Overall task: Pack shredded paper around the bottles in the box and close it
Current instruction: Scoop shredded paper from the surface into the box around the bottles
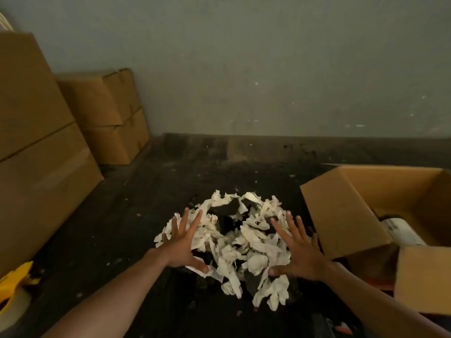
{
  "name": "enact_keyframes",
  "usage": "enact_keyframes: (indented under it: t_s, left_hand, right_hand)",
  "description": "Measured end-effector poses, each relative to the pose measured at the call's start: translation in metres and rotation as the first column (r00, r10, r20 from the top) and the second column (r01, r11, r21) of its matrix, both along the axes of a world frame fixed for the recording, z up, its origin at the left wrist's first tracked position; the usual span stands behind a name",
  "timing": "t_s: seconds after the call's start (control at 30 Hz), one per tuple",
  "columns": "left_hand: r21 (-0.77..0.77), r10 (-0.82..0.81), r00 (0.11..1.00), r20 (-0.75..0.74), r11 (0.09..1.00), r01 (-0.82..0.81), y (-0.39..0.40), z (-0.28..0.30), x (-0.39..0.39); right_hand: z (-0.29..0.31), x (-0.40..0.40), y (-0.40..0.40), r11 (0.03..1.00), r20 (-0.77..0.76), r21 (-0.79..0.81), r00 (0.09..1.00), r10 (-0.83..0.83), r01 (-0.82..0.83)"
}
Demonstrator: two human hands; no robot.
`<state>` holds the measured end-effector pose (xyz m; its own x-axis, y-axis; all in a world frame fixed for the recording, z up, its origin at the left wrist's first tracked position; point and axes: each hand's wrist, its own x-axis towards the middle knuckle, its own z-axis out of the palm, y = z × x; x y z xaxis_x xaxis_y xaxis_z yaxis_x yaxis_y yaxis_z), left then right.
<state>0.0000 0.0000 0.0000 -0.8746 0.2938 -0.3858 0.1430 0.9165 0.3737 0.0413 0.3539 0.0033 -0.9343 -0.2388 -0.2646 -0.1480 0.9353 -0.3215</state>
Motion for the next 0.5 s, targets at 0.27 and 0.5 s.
enact_keyframes:
  t_s: [0.27,0.5]
  left_hand:
    - [-0.216,-0.176,0.983,-0.045,0.963,0.163,0.02,-0.055,-0.047]
    - [-0.281,-0.233,0.952,-0.198,0.944,0.173,0.021,-0.103,-0.058]
  right_hand:
    - [-0.057,-0.074,-0.011,0.929,0.023,0.309,0.978,0.209,-0.205]
    - [-0.094,-0.104,-0.026,0.926,0.157,0.246,0.954,0.255,-0.288]
